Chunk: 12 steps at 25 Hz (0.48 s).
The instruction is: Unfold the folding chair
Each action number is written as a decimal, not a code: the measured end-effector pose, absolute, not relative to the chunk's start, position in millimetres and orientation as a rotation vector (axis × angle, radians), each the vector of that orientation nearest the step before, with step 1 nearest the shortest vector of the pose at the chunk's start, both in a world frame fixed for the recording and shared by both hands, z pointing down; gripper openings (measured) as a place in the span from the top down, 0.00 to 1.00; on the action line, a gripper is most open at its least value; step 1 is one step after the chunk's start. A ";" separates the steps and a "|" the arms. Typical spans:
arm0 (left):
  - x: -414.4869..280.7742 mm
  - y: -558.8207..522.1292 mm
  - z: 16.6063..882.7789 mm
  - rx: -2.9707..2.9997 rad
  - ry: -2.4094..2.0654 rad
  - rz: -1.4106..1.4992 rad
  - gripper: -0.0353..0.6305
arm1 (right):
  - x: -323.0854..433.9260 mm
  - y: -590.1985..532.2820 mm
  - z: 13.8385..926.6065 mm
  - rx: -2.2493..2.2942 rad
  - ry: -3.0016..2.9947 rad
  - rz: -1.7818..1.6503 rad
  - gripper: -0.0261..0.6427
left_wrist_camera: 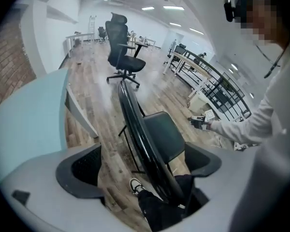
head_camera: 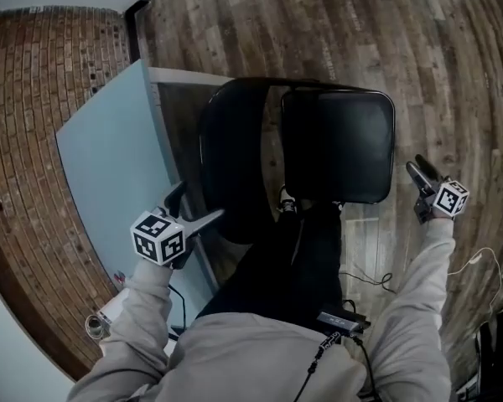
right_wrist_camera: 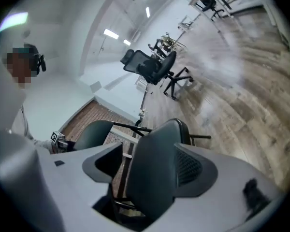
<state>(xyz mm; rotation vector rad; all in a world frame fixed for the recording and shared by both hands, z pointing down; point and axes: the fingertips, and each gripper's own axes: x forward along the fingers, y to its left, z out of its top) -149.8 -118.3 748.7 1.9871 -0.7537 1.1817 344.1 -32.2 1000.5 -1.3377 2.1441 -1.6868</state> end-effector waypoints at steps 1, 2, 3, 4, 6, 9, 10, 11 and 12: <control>-151.6 -122.3 737.9 2.007 -0.776 1.163 0.17 | 343.4 -36.9 977.0 -1.381 2.178 -1.649 0.50; -151.6 -127.2 725.8 2.033 -0.797 1.140 0.17 | 340.2 -43.8 952.6 -1.427 2.210 -1.610 0.50; -149.8 -132.5 712.8 2.063 -0.818 1.112 0.17 | 334.2 -52.1 926.3 -1.476 2.242 -1.567 0.50; -146.9 -137.9 699.8 2.098 -0.835 1.081 0.17 | 325.8 -61.1 898.1 -1.525 2.273 -1.518 0.50; -138.5 -146.7 674.9 2.176 -0.855 1.018 0.17 | 307.6 -77.1 839.8 -1.622 2.318 -1.402 0.50; -125.1 -150.6 642.2 2.279 -0.837 0.947 0.18 | 291.8 -89.7 754.6 -1.734 2.281 -1.226 0.50; -122.5 -152.0 630.3 2.306 -0.838 0.919 0.19 | 289.0 -92.3 727.8 -1.739 2.237 -1.178 0.50; -121.2 -154.4 617.0 2.332 -0.849 0.887 0.26 | 286.9 -94.7 703.4 -1.741 2.190 -1.141 0.53; -121.3 -156.9 602.1 2.359 -0.869 0.849 0.35 | 285.6 -96.3 681.5 -1.756 2.148 -1.118 0.65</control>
